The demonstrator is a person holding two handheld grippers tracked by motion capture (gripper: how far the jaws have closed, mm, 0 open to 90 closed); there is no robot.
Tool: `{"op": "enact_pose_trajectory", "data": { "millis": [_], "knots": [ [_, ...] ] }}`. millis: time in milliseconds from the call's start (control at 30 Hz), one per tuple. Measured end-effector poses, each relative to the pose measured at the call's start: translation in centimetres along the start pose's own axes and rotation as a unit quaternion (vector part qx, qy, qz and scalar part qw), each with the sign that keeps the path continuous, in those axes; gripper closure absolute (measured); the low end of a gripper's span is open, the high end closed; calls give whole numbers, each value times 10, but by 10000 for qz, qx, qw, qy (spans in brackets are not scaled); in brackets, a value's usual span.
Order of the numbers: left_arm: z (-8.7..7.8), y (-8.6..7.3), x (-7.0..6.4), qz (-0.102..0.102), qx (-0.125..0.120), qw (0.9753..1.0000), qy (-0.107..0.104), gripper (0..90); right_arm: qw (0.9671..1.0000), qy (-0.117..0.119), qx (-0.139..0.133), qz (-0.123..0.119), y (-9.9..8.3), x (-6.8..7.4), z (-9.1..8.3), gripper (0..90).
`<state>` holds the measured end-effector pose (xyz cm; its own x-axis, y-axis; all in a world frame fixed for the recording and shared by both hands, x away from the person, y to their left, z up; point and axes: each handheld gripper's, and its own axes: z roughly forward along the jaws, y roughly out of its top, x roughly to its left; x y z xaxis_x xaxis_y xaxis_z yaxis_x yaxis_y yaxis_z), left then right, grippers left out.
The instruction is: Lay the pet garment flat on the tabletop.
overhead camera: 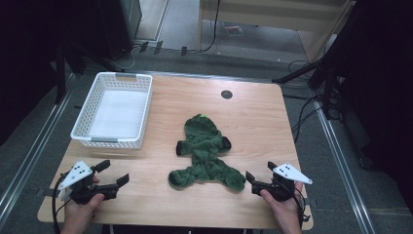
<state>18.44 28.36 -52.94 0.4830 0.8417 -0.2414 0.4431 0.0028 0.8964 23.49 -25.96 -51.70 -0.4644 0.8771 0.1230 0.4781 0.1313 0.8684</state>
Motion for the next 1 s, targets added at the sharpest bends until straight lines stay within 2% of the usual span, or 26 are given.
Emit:
{"op": "enact_pose_trajectory", "data": {
  "millis": [33, 200, 233, 267, 300, 333, 433, 600, 733, 800, 900, 933, 1000],
  "knots": [
    [-4, -1, 3, -22, -19, 10000, -8, 12, 10000, -45, -2, 6, -1, -2, -1, 59],
    [-20, -4, 17, -105, -90, 9997, 221, 9, 9997, -232, 37, 55, -7, -16, -10, 19],
    [-25, -7, 23, -188, -91, 9993, 311, 9, 9996, -268, 42, 66, -8, -19, -12, 16],
    [-25, -7, 23, -188, -91, 9993, 311, 9, 9996, -268, 42, 66, -8, -19, -12, 16],
    [-31, -9, 30, -259, -99, 9990, 364, 9, 9994, -327, 65, 109, -13, -26, -15, 15],
    [-31, -9, 30, -259, -99, 9990, 364, 9, 9994, -327, 65, 109, -13, -26, -15, 15],
    [-39, -13, 39, -312, -95, 9981, 529, 9, 9986, -460, 155, 204, -22, -38, -21, 14],
    [-53, -18, 55, -468, -124, 9953, 838, 9, 9976, -581, 260, 288, -31, -47, -26, 14],
    [-62, -24, 70, -549, -35, 9919, 1145, 9, 9971, -658, 296, 260, -33, -50, -27, 14],
    [-66, -27, 78, -639, -10, 9897, 1278, 10, 9966, -691, 293, 329, -34, -52, -28, 14],
    [-67, -29, 86, -816, 14, 9876, 1341, 10, 9962, -736, 315, 332, -35, -56, -28, 14],
    [-66, -29, 86, -825, 25, 9873, 1358, 10, 9958, -770, 333, 357, -36, -57, -28, 14],
    [-62, -28, 83, -687, 139, 9873, 1428, 10, 9954, -801, 345, 396, -37, -60, -27, 14]
  ]
}}
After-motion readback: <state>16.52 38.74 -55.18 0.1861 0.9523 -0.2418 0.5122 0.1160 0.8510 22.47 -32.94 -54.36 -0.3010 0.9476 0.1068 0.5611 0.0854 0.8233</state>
